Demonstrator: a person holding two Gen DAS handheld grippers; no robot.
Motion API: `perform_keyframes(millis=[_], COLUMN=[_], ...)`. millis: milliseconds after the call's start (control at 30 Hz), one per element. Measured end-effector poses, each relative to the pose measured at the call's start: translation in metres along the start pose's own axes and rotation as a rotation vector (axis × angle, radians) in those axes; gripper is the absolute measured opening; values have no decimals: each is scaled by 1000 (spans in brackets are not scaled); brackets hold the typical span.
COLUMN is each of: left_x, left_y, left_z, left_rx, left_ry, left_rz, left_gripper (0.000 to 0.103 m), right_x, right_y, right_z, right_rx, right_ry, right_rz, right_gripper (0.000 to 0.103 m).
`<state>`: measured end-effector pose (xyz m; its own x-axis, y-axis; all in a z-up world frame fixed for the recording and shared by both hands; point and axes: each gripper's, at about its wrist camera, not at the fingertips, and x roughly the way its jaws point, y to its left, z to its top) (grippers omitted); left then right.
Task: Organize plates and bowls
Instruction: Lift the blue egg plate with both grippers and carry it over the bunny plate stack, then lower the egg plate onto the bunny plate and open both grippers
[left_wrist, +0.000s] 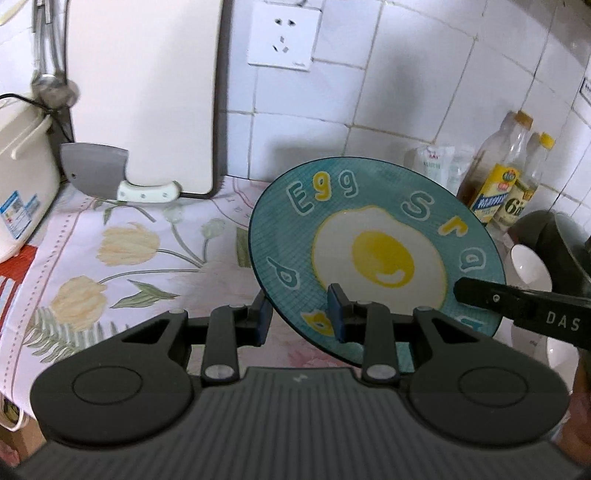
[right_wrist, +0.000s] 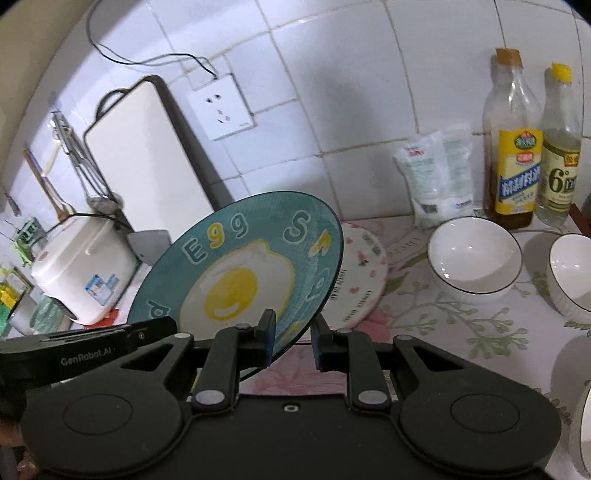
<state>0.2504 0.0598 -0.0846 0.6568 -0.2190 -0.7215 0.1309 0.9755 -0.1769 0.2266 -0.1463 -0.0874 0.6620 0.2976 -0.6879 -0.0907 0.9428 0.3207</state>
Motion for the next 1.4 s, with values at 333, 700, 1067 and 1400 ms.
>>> perform_keyframes(millis=[333,700,1067,1400], left_x=[59,100,119,120], left_y=[6,6,8,18], left_z=[-4,3,12,14], left_rx=[-39,-26,-50,-183], left_ry=[91,151,186,223], left_rz=[23,39,44,20], left_gripper=[30,30,30,28], right_x=[51,86,103,106], right_y=[-30,-44,-44,-46], right_z=[-2,9,19,16], right_rx=[50,101,91,94], right_ry=[104,171,191,164], right_rz=[-22,-42,-90,-101], right_gripper=[24,25,25,25])
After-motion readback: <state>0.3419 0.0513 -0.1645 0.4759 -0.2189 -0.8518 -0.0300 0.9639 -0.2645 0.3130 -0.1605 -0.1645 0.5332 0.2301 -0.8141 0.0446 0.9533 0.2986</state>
